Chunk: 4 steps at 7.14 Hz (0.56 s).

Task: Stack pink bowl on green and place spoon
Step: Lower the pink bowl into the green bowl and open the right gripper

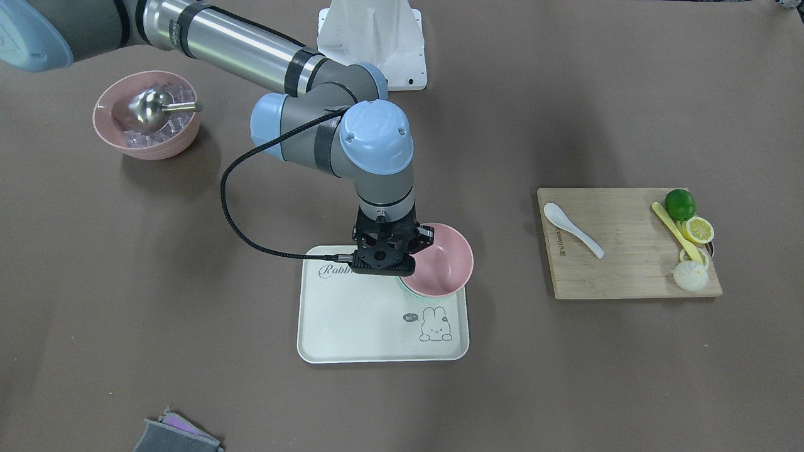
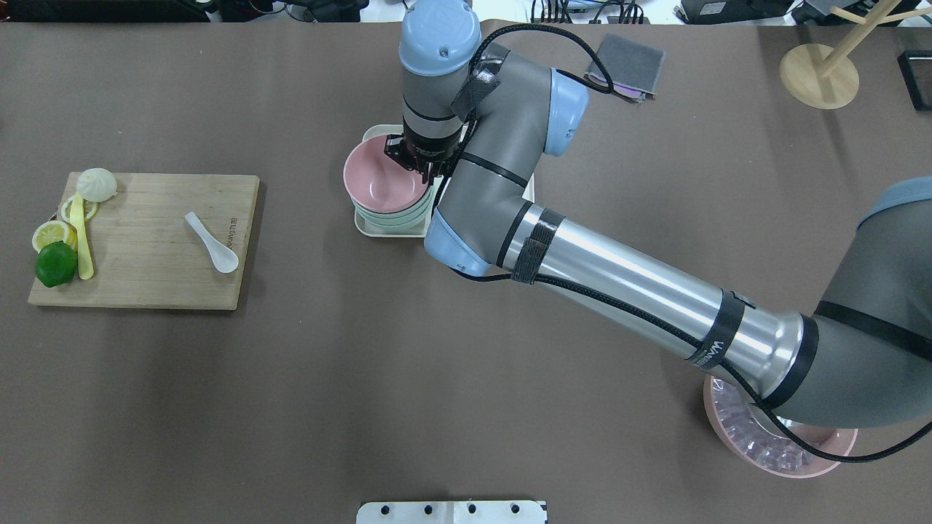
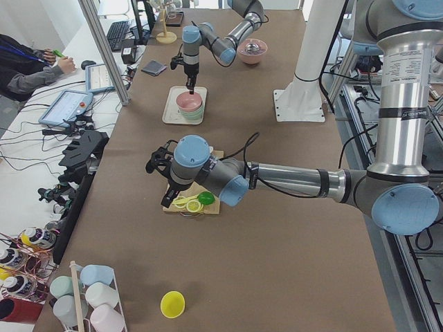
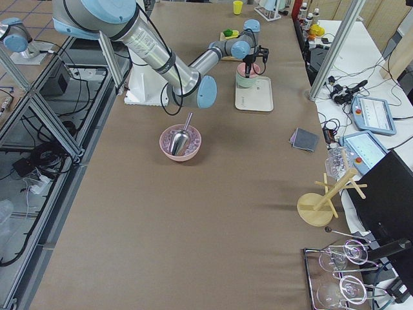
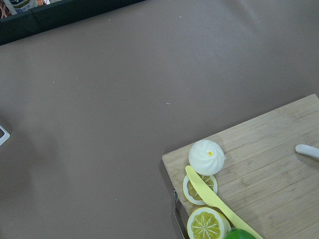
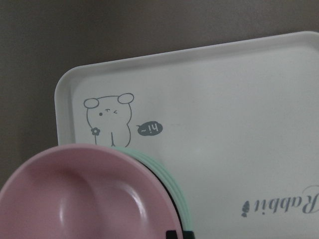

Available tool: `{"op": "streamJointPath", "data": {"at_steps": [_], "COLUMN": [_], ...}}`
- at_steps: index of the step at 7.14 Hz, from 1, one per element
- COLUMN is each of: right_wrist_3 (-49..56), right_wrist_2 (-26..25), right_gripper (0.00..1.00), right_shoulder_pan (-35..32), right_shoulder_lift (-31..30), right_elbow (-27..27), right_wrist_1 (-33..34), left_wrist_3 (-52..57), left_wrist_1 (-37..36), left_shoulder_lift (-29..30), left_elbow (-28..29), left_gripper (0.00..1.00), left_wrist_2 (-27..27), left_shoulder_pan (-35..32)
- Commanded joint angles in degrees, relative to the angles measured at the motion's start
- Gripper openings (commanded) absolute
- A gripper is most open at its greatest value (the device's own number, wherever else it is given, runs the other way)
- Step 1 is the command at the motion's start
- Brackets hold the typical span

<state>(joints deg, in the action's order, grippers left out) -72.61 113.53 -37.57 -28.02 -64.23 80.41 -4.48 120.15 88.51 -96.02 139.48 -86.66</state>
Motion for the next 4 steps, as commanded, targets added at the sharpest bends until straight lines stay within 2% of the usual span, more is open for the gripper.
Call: {"op": "streamJointPath", "data": {"at_steps": [1, 4], "right_wrist_3": [0.18, 3.25], "right_wrist_2": [0.11, 0.46], "right_gripper": [0.00, 0.00], "right_shoulder_pan": [0.30, 0.21], "right_shoulder_lift": [-0.02, -0.20], "right_elbow": [0.25, 0.08], "right_wrist_1": [-0.34, -0.34], "left_wrist_3": [0.00, 0.00], "left_wrist_1": [0.00, 0.00], "left_shoulder_lift": [0.00, 0.00], "left_elbow": [-0.04, -0.04], "left_gripper": [0.98, 0.98], "left_wrist_2": [0.00, 0.00], "left_shoulder_pan": [0.00, 0.00]}}
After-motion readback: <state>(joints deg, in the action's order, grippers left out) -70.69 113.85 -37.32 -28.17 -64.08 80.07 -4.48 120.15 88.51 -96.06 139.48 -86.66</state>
